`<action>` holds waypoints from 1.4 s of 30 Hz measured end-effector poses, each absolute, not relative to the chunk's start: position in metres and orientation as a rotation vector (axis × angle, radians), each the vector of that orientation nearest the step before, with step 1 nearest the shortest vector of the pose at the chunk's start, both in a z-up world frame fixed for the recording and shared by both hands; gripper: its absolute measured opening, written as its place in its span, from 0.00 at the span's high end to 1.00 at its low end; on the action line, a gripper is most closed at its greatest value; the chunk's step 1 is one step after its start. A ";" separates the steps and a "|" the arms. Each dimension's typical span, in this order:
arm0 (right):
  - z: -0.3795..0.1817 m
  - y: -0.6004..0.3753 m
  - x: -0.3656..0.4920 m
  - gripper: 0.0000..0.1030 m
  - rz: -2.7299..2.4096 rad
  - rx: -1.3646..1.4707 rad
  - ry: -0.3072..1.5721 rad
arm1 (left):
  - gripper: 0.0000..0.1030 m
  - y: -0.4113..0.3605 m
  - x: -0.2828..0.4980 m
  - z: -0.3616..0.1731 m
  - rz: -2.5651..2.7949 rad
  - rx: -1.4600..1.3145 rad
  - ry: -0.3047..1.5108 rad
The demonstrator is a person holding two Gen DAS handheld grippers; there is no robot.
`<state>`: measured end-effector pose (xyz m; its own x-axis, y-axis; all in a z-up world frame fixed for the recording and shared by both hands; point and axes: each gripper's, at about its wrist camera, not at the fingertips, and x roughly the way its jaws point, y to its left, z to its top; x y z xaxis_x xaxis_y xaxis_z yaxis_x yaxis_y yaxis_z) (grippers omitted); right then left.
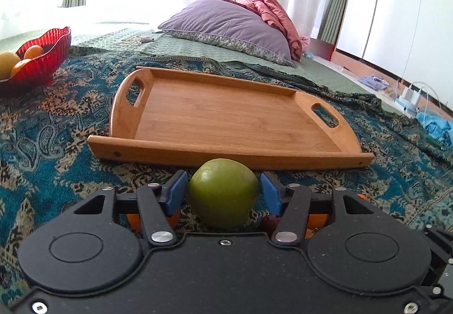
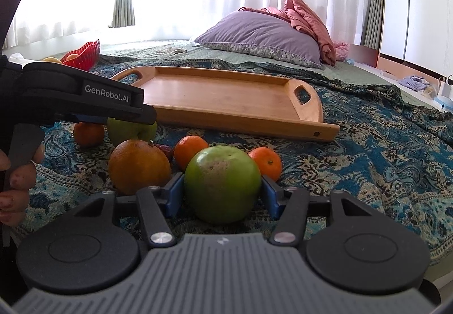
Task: Organize fruits
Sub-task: 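Grasp a large green fruit with the left tool while the right tool grasps another green fruit, then carry both held green fruits over the wooden tray and lower them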
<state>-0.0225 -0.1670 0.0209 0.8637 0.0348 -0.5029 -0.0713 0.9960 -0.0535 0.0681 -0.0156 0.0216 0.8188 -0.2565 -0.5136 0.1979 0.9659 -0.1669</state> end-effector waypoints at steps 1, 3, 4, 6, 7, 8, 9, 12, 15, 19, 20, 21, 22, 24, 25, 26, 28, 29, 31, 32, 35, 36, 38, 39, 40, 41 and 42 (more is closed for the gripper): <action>0.021 -0.167 -0.022 0.38 0.055 -0.070 0.526 | 0.45 -0.018 0.069 0.021 -0.245 -0.096 0.562; 0.021 -0.167 -0.022 0.38 0.054 -0.069 0.526 | 0.41 -0.021 0.071 0.020 -0.253 -0.080 0.559; 0.020 -0.167 -0.021 0.38 0.054 -0.068 0.527 | 0.39 -0.022 0.071 0.020 -0.259 -0.075 0.557; 0.019 -0.167 -0.020 0.38 0.054 -0.067 0.531 | 0.38 -0.024 0.073 0.020 -0.262 -0.062 0.555; 0.019 -0.167 -0.020 0.38 0.054 -0.066 0.531 | 0.38 -0.024 0.074 0.019 -0.264 -0.058 0.556; 0.019 -0.167 -0.020 0.38 0.054 -0.067 0.531 | 0.39 -0.025 0.075 0.019 -0.266 -0.056 0.556; 0.018 -0.167 -0.020 0.38 0.054 -0.068 0.529 | 0.41 -0.025 0.075 0.019 -0.258 -0.056 0.555; 0.018 -0.167 -0.021 0.41 0.056 -0.060 0.526 | 0.47 -0.023 0.074 0.023 -0.246 -0.069 0.558; 0.019 -0.169 -0.023 0.42 0.055 -0.036 0.519 | 0.47 -0.017 0.069 0.027 -0.246 -0.094 0.553; 0.025 -0.173 -0.028 0.43 0.051 -0.002 0.487 | 0.47 -0.015 0.060 0.035 -0.233 -0.068 0.519; 0.028 -0.174 -0.029 0.43 0.051 -0.002 0.476 | 0.47 -0.014 0.059 0.038 -0.232 -0.066 0.510; 0.031 -0.174 -0.030 0.43 0.050 -0.004 0.465 | 0.47 -0.014 0.058 0.041 -0.231 -0.063 0.501; 0.034 -0.174 -0.029 0.43 0.048 -0.005 0.456 | 0.47 -0.013 0.058 0.044 -0.231 -0.059 0.492; 0.040 -0.176 -0.026 0.43 0.052 0.004 0.444 | 0.47 -0.012 0.059 0.051 -0.229 -0.048 0.476; 0.043 -0.178 -0.024 0.43 0.051 0.013 0.439 | 0.47 -0.012 0.061 0.055 -0.229 -0.043 0.469; 0.047 -0.179 -0.021 0.43 0.049 0.020 0.435 | 0.47 -0.012 0.063 0.058 -0.229 -0.040 0.464; 0.052 -0.183 -0.012 0.43 0.045 0.025 0.432 | 0.47 -0.011 0.069 0.065 -0.232 -0.037 0.464; 0.056 -0.185 -0.006 0.43 0.043 0.033 0.434 | 0.47 -0.010 0.074 0.069 -0.235 -0.037 0.464; 0.062 -0.192 0.007 0.43 0.049 0.058 0.441 | 0.47 -0.009 0.082 0.075 -0.236 -0.038 0.466; 0.066 -0.196 0.014 0.43 0.052 0.074 0.447 | 0.47 -0.009 0.087 0.077 -0.234 -0.038 0.467; 0.074 -0.203 0.037 0.42 0.049 0.092 0.462 | 0.47 -0.008 0.102 0.082 -0.234 -0.041 0.473; 0.075 -0.205 0.045 0.42 0.047 0.088 0.465 | 0.47 -0.008 0.108 0.082 -0.238 -0.048 0.479; 0.078 -0.208 0.061 0.42 0.050 0.081 0.477 | 0.47 -0.006 0.121 0.083 -0.246 -0.061 0.495; 0.078 -0.210 0.070 0.42 0.059 0.088 0.488 | 0.47 -0.007 0.129 0.083 -0.247 -0.065 0.506; 0.078 -0.212 0.078 0.42 0.069 0.098 0.501 | 0.47 -0.007 0.136 0.083 -0.247 -0.065 0.516; 0.077 -0.214 0.087 0.42 0.077 0.111 0.521 | 0.47 -0.007 0.144 0.082 -0.245 -0.062 0.526; 0.075 -0.216 0.096 0.42 0.080 0.119 0.540 | 0.47 -0.008 0.150 0.081 -0.240 -0.059 0.535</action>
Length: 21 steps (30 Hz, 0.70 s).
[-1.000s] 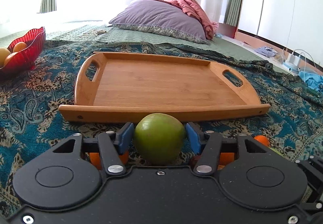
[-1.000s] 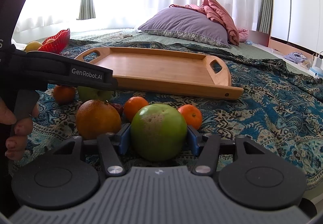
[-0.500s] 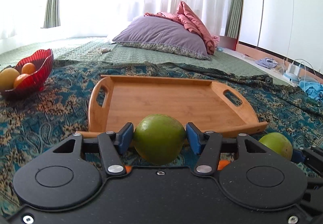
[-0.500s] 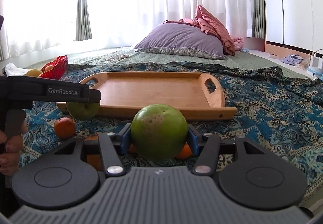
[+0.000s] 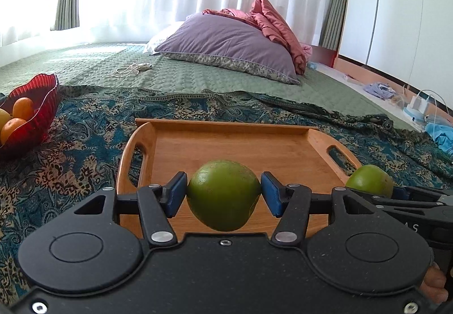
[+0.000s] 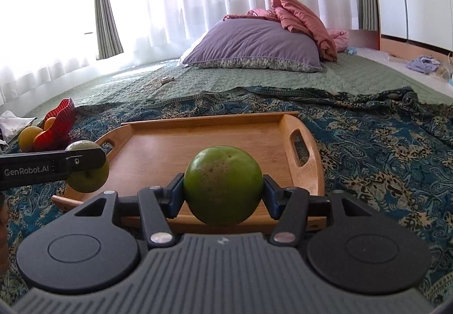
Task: Organize fruits
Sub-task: 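Carry both held green fruits over the wooden tray and lower them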
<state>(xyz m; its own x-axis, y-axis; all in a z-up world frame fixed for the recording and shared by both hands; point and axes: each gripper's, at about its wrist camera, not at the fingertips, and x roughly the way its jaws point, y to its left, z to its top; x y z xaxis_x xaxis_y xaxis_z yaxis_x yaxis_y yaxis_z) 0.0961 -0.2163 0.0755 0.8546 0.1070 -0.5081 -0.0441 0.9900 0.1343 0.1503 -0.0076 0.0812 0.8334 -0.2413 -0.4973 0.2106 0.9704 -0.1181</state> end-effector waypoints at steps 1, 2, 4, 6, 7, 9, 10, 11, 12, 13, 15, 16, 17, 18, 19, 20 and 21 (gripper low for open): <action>0.074 -0.217 0.104 0.42 0.081 0.121 0.558 | 0.47 -0.008 0.156 0.080 -0.234 -0.058 0.542; 0.072 -0.218 0.112 0.42 0.079 0.117 0.575 | 0.47 -0.007 0.162 0.079 -0.229 -0.061 0.551; 0.070 -0.217 0.123 0.42 0.072 0.094 0.595 | 0.47 -0.007 0.176 0.074 -0.219 -0.069 0.574; 0.067 -0.217 0.133 0.42 0.072 0.091 0.613 | 0.47 -0.007 0.185 0.068 -0.208 -0.066 0.595; 0.065 -0.219 0.136 0.42 0.077 0.101 0.622 | 0.47 -0.008 0.189 0.065 -0.201 -0.058 0.603; 0.062 -0.223 0.144 0.42 0.082 0.133 0.647 | 0.47 -0.010 0.194 0.059 -0.192 -0.044 0.614; 0.060 -0.225 0.148 0.42 0.079 0.140 0.655 | 0.47 -0.010 0.195 0.057 -0.192 -0.044 0.617; 0.058 -0.225 0.151 0.42 0.074 0.142 0.663 | 0.47 -0.010 0.197 0.055 -0.193 -0.049 0.622; 0.057 -0.225 0.154 0.42 0.066 0.139 0.670 | 0.47 -0.009 0.199 0.054 -0.195 -0.054 0.625; 0.055 -0.226 0.156 0.42 0.060 0.133 0.674 | 0.47 -0.009 0.200 0.052 -0.196 -0.056 0.626; 0.053 -0.226 0.161 0.42 0.054 0.124 0.680 | 0.47 -0.010 0.203 0.050 -0.191 -0.048 0.625; 0.052 -0.226 0.162 0.42 0.051 0.120 0.682 | 0.47 -0.011 0.203 0.050 -0.188 -0.044 0.624; 0.051 -0.226 0.164 0.42 0.049 0.116 0.684 | 0.47 -0.011 0.204 0.050 -0.186 -0.041 0.622; 0.051 -0.226 0.165 0.42 0.047 0.112 0.685 | 0.47 -0.011 0.205 0.050 -0.186 -0.040 0.621; 0.050 -0.226 0.165 0.42 0.045 0.109 0.686 | 0.47 -0.011 0.205 0.049 -0.186 -0.042 0.622; 0.050 -0.227 0.167 0.42 0.042 0.108 0.688 | 0.47 -0.011 0.206 0.049 -0.187 -0.042 0.623; 0.049 -0.227 0.168 0.42 0.039 0.107 0.690 | 0.47 -0.011 0.206 0.048 -0.188 -0.041 0.623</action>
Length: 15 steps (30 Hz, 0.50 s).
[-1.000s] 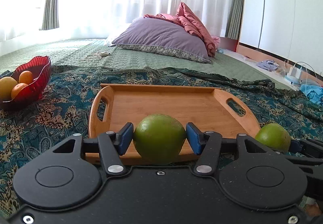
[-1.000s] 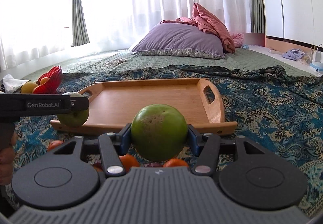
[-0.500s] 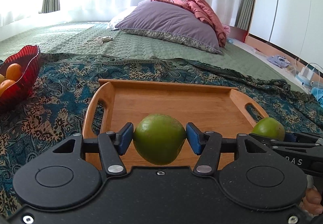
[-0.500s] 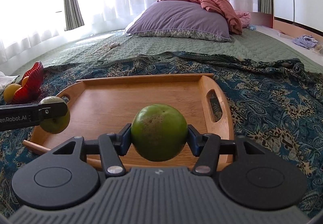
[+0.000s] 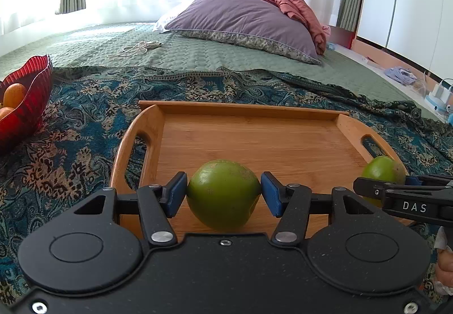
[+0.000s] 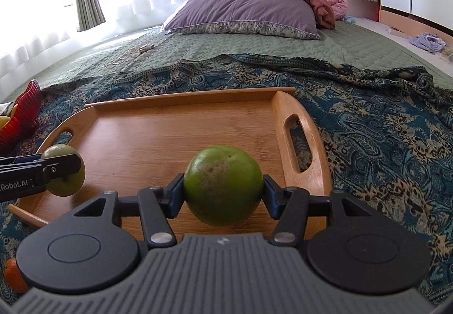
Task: Organize fruits
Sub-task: 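Carry both held green fruits over the wooden tray and lower them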
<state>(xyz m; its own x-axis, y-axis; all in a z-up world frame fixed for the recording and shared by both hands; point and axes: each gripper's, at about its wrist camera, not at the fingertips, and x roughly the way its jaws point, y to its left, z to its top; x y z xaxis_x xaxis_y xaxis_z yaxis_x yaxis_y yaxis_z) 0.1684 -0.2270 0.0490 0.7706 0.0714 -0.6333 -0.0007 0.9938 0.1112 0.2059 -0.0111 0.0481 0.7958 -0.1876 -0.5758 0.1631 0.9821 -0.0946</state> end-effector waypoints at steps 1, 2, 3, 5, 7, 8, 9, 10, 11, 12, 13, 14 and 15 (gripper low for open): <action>0.048 -0.227 0.169 0.42 0.037 0.106 0.693 | 0.47 -0.011 0.207 0.048 -0.188 -0.038 0.623; 0.048 -0.228 0.170 0.42 0.036 0.106 0.697 | 0.47 -0.012 0.207 0.047 -0.187 -0.034 0.622; 0.047 -0.228 0.171 0.42 0.034 0.106 0.700 | 0.47 -0.012 0.207 0.046 -0.185 -0.029 0.621; 0.046 -0.228 0.172 0.42 0.033 0.105 0.705 | 0.47 -0.012 0.208 0.045 -0.182 -0.024 0.620; 0.045 -0.228 0.172 0.42 0.032 0.104 0.707 | 0.47 -0.012 0.209 0.045 -0.183 -0.022 0.616; 0.045 -0.228 0.173 0.42 0.031 0.104 0.708 | 0.47 -0.013 0.209 0.045 -0.183 -0.019 0.615; 0.044 -0.228 0.173 0.42 0.032 0.104 0.710 | 0.47 -0.013 0.209 0.045 -0.184 -0.016 0.613; 0.044 -0.228 0.174 0.42 0.032 0.103 0.709 | 0.47 -0.013 0.209 0.045 -0.184 -0.013 0.611; 0.044 -0.228 0.174 0.42 0.032 0.100 0.708 | 0.47 -0.013 0.209 0.044 -0.185 -0.010 0.609; 0.044 -0.227 0.174 0.42 0.032 0.097 0.708 | 0.47 -0.014 0.209 0.044 -0.185 -0.006 0.607; 0.044 -0.227 0.174 0.42 0.032 0.094 0.708 | 0.47 -0.014 0.209 0.044 -0.186 -0.004 0.605; 0.044 -0.226 0.175 0.42 0.032 0.090 0.708 | 0.47 -0.014 0.209 0.044 -0.186 -0.003 0.603; 0.044 -0.226 0.175 0.42 0.032 0.087 0.708 | 0.47 -0.014 0.208 0.044 -0.186 -0.002 0.601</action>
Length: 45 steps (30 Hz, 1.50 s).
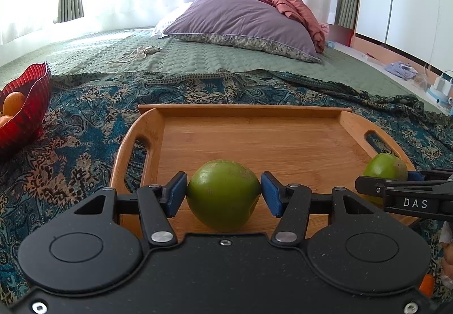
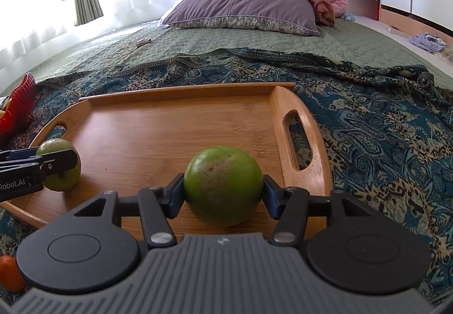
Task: Organize fruits
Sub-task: 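Carry both held green fruits over the wooden tray and lower them, then open both tools to release the green fruits onto the tray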
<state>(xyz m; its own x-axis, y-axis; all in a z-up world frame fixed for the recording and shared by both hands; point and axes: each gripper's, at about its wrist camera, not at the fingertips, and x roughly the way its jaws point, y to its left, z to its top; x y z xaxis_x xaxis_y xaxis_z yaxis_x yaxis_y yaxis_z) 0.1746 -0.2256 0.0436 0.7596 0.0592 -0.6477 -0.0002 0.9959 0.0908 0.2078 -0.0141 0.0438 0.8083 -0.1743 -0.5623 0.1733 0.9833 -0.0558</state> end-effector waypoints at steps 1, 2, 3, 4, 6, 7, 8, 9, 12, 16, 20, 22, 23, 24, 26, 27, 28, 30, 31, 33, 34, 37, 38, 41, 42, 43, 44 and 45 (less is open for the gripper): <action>0.044 -0.225 0.175 0.42 0.032 0.086 0.707 | 0.47 -0.014 0.208 0.044 -0.186 -0.001 0.600; 0.043 -0.225 0.175 0.42 0.032 0.086 0.707 | 0.47 -0.014 0.207 0.044 -0.187 -0.001 0.597; 0.043 -0.225 0.175 0.42 0.032 0.086 0.707 | 0.47 -0.014 0.206 0.043 -0.187 -0.001 0.595; 0.043 -0.225 0.175 0.42 0.032 0.087 0.707 | 0.46 -0.014 0.206 0.043 -0.188 0.000 0.592; 0.043 -0.225 0.174 0.42 0.031 0.086 0.706 | 0.46 -0.015 0.205 0.043 -0.190 0.010 0.586; 0.043 -0.224 0.174 0.42 0.029 0.084 0.705 | 0.46 -0.015 0.204 0.042 -0.191 0.018 0.584; 0.043 -0.223 0.173 0.42 0.028 0.076 0.704 | 0.46 -0.016 0.203 0.042 -0.191 0.024 0.582; 0.043 -0.222 0.173 0.42 0.028 0.061 0.702 | 0.46 -0.017 0.203 0.042 -0.191 0.028 0.581; 0.043 -0.219 0.172 0.41 0.028 0.035 0.701 | 0.46 -0.016 0.202 0.043 -0.187 0.026 0.580; 0.043 -0.219 0.171 0.38 0.032 0.034 0.707 | 0.46 -0.019 0.200 0.043 -0.190 0.043 0.575; 0.041 -0.218 0.169 0.32 0.038 0.029 0.711 | 0.41 -0.021 0.195 0.043 -0.186 0.074 0.564; 0.041 -0.216 0.167 0.32 0.041 0.028 0.710 | 0.39 -0.020 0.193 0.044 -0.183 0.067 0.567; 0.042 -0.216 0.166 0.31 0.042 0.027 0.707 | 0.37 -0.020 0.192 0.044 -0.185 0.061 0.567; 0.042 -0.216 0.165 0.30 0.041 0.027 0.704 | 0.35 -0.019 0.190 0.045 -0.189 0.057 0.568; 0.042 -0.218 0.162 0.30 0.044 0.043 0.699 | 0.28 -0.017 0.186 0.046 -0.199 0.053 0.562; 0.043 -0.219 0.161 0.29 0.049 0.053 0.696 | 0.27 -0.016 0.184 0.047 -0.204 0.052 0.558; 0.043 -0.221 0.159 0.29 0.052 0.060 0.692 | 0.25 -0.015 0.181 0.048 -0.206 0.052 0.555; 0.044 -0.223 0.155 0.28 0.057 0.065 0.686 | 0.23 -0.014 0.176 0.048 -0.204 0.050 0.555; 0.045 -0.224 0.153 0.28 0.059 0.066 0.684 | 0.22 -0.014 0.174 0.049 -0.202 0.048 0.555; 0.046 -0.225 0.148 0.27 0.061 0.067 0.678 | 0.21 -0.013 0.168 0.050 -0.199 0.044 0.555; 0.047 -0.226 0.145 0.27 0.062 0.070 0.676 | 0.19 -0.012 0.165 0.050 -0.197 0.041 0.555; 0.049 -0.227 0.134 0.27 0.069 0.073 0.664 | 0.16 -0.009 0.150 0.050 -0.219 0.029 0.544; 0.049 -0.226 0.130 0.27 0.072 0.067 0.656 | 0.16 -0.009 0.144 0.050 -0.228 0.025 0.538; 0.050 -0.224 0.117 0.26 0.078 0.040 0.633 | 0.14 -0.009 0.126 0.048 -0.232 0.045 0.518; 0.050 -0.222 0.112 0.25 0.081 0.030 0.626 | 0.14 -0.009 0.121 0.048 -0.228 0.055 0.509; 0.050 -0.221 0.109 0.25 0.083 0.022 0.620 | 0.14 -0.010 0.116 0.048 -0.227 0.062 0.502; 0.050 -0.220 0.103 0.25 0.087 0.011 0.612 | 0.14 -0.010 0.111 0.048 -0.229 0.066 0.497; 0.050 -0.219 0.098 0.24 0.091 0.000 0.605 | 0.14 -0.009 0.106 0.048 -0.228 0.067 0.491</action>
<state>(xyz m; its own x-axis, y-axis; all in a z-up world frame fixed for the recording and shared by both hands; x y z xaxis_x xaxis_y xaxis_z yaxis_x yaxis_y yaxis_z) 0.0984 -0.2185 0.0505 0.8183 0.0858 -0.5683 -0.0857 0.9960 0.0269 0.1060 -0.0095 0.0484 0.8572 -0.2006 -0.4743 0.2327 0.9725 0.0092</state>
